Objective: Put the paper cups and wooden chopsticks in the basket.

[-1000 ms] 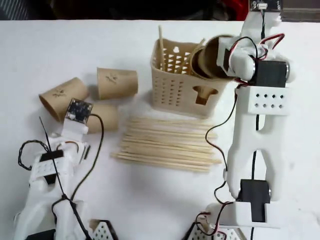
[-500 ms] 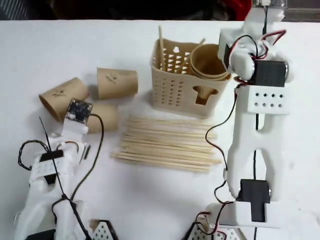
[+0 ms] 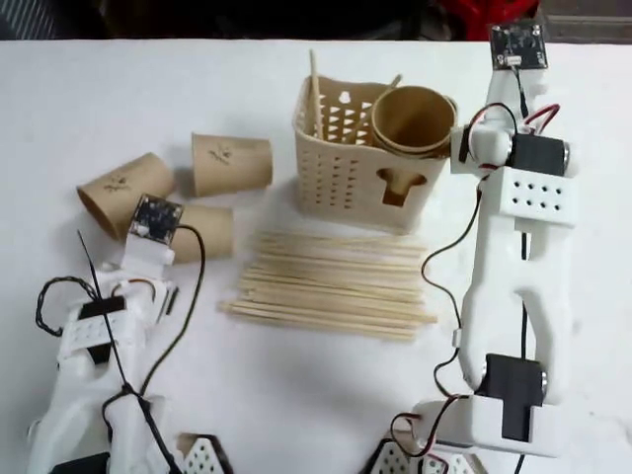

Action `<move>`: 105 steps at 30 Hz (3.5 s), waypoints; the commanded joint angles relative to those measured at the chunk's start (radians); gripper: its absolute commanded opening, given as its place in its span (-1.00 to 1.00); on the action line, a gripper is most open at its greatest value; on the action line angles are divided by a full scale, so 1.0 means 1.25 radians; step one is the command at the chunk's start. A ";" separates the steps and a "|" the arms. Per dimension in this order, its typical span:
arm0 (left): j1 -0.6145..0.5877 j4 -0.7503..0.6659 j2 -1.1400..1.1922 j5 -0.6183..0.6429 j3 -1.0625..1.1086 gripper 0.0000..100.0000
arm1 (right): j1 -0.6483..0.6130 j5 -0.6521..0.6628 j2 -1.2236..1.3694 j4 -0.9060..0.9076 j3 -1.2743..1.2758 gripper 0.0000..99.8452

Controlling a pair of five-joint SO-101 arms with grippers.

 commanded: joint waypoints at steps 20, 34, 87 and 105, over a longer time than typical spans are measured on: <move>0.009 -0.017 -0.030 -0.007 -0.004 -0.61 | -0.062 0.007 -0.132 -0.056 0.009 -0.58; 0.009 -0.017 -0.030 -0.007 -0.004 -0.61 | -0.053 0.010 -0.117 -0.101 0.041 -0.58; -0.144 0.632 0.802 0.559 -1.320 -0.37 | 0.179 0.205 -1.302 -0.274 1.407 -0.92; -0.157 0.856 0.828 0.532 -1.587 -0.37 | 0.181 0.206 -1.388 -0.166 1.403 -0.92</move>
